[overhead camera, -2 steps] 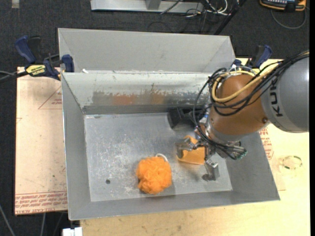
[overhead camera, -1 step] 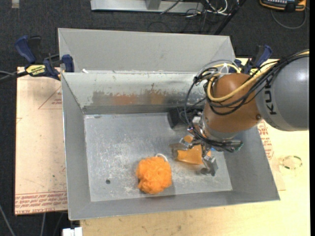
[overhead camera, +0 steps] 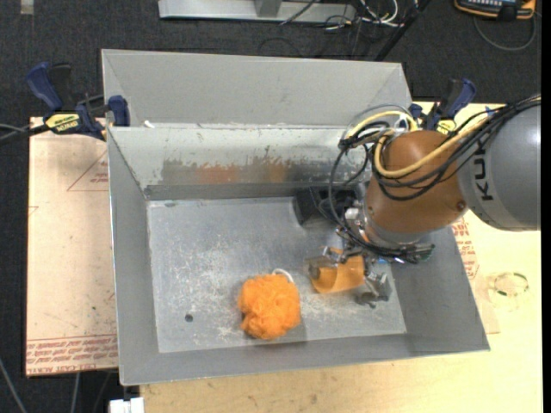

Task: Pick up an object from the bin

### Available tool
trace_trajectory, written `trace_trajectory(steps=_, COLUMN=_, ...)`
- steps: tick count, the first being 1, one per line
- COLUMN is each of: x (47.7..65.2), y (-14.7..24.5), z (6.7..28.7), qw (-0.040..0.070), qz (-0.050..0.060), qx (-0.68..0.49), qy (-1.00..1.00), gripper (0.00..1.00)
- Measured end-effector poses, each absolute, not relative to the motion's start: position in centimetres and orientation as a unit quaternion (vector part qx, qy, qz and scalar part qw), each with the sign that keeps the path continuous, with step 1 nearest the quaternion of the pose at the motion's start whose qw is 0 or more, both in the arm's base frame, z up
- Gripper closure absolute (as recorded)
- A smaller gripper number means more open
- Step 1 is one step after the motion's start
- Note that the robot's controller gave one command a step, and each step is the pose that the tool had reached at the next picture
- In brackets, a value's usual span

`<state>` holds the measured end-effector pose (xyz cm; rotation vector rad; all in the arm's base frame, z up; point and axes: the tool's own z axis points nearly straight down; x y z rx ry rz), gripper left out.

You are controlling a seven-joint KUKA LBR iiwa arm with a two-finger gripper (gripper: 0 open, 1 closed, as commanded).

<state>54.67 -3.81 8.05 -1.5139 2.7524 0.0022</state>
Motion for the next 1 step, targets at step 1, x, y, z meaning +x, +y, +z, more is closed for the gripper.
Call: trace_trajectory(steps=1, x=59.53, y=-5.54, z=8.36, qw=0.002, qz=0.000, qx=-0.574, qy=0.819, gripper=1.00)
